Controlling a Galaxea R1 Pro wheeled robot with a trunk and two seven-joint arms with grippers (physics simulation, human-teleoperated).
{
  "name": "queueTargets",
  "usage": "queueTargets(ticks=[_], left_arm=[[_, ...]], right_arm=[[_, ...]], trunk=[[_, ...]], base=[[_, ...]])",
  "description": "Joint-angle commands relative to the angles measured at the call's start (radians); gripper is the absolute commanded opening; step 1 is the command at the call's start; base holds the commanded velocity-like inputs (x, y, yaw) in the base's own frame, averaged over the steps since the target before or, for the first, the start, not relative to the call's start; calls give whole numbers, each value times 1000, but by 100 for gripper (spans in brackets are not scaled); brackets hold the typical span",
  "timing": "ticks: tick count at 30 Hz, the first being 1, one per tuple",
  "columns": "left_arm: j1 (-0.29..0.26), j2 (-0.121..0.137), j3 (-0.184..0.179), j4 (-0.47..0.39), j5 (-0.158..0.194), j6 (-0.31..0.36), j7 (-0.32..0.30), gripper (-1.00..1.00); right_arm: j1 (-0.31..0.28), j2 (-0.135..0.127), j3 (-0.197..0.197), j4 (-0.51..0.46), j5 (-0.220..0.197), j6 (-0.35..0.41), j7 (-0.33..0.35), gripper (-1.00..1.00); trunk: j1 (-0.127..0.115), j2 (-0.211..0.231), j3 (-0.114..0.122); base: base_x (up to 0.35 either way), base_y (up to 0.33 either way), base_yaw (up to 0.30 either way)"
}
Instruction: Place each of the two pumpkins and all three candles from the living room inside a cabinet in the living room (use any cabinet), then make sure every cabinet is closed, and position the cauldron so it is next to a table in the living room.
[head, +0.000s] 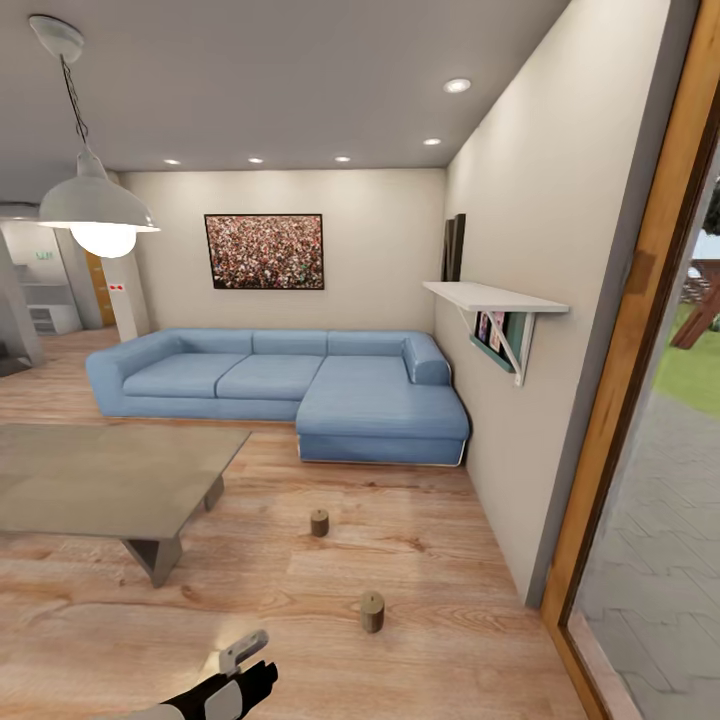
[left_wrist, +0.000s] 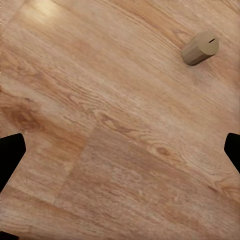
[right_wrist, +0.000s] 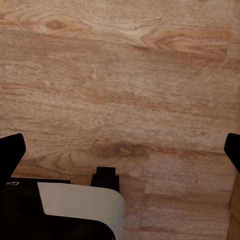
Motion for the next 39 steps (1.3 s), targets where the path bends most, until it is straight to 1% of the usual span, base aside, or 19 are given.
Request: queueTargets(ticks=[1,6,9,12,15,16,18,20,23,25,26,28,33,35,36,38,39], left_arm=[[-1,-1,-8,1,6,1,2,100],[-1,-3,-12,-7,3,1,2,100],[-2,-21,-13,-10,0,2,4,100],[-2,-30,-13,-38,-1,7,5,100],[-2,-32,-14,-97,-3,17,12,100],[-3,-33,-15,-150,-4,63,43,100],[-3,-33,-15,-176,-3,96,67,100],[-3,-33,-15,-240,-3,171,123,100],[-3,-33,-15,-313,-3,238,169,100],[-4,-36,-15,-363,-3,299,198,100],[-4,-37,-15,-370,-3,313,202,100],[-7,-48,-15,-387,-3,356,213,100],[-12,-64,-15,-396,-3,388,220,100],[-15,-67,-15,-396,-2,398,221,100],[-27,-71,-15,-398,-3,427,222,100],[-45,-75,-15,-398,-3,445,222,100],[-68,-78,-14,-397,-3,459,223,100]], right_arm=[[-1,0,7,1,-10,2,5,100],[-1,-1,2,-3,-12,-12,7,100],[-1,-1,0,-3,-14,-18,7,100],[-1,-1,-1,-3,-13,-19,7,100],[-1,-2,-2,-3,-13,-19,7,100],[-2,-3,-2,-4,-13,-16,5,100],[-3,-3,-2,-4,-13,-13,5,100],[-5,-3,-3,-8,-12,-9,5,100],[-11,-4,-3,-10,-13,-7,4,100],[-33,-5,-3,-12,-13,7,-15,100],[-41,-5,-3,-12,-13,14,-23,100],[-78,-5,-3,-13,-14,53,-48,100],[-141,-5,-3,-14,-14,117,-64,100],[-166,-5,-3,-14,-14,130,-66,100],[-199,-5,-3,-14,-16,137,-67,100],[-212,-5,-4,-14,-18,139,-67,100],[-224,-5,-5,-14,-25,141,-67,100]], trunk=[[0,-1,-2],[0,-1,-7],[0,-1,-11],[0,-1,-15],[0,-1,-20],[0,-1,-22],[0,-1,-25],[0,-1,-28],[0,-1,-32],[0,-1,-36],[0,-1,-37],[0,-1,-40],[0,-1,-48],[0,-1,-51],[0,-1,-53],[0,-1,-56],[0,-1,-57]], base=[[0,0,94],[0,0,122],[0,0,98],[0,0,87],[0,0,78],[0,0,74],[0,0,73],[0,0,73],[0,0,72],[0,0,73],[0,0,74],[0,0,75],[0,0,75],[0,0,76],[0,0,77],[0,0,77],[0,0,77]])
